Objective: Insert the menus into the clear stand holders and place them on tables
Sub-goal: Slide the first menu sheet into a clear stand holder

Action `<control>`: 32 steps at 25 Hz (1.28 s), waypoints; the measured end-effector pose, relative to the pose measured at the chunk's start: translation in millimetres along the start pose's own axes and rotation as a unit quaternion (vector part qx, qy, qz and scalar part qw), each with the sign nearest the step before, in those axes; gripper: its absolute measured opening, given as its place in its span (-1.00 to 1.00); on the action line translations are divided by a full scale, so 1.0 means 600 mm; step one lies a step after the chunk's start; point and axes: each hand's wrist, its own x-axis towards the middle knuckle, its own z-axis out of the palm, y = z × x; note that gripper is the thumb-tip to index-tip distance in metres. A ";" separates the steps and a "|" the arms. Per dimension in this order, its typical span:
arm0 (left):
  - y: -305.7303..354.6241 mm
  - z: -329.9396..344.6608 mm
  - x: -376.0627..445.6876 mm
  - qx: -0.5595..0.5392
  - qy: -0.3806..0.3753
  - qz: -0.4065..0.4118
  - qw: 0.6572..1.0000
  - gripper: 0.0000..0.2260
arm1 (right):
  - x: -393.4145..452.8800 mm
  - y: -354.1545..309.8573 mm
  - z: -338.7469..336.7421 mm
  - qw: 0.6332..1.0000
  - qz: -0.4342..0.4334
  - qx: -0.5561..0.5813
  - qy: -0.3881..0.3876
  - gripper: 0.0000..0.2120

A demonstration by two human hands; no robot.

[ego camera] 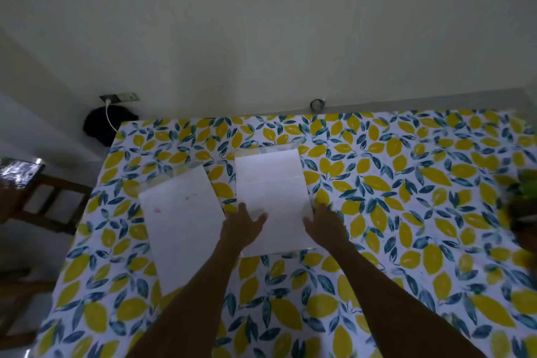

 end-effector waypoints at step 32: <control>-0.124 -0.159 -0.238 -0.188 0.118 0.315 0.923 -0.81 | -0.269 0.035 -0.159 0.970 -0.114 0.209 0.049 -0.82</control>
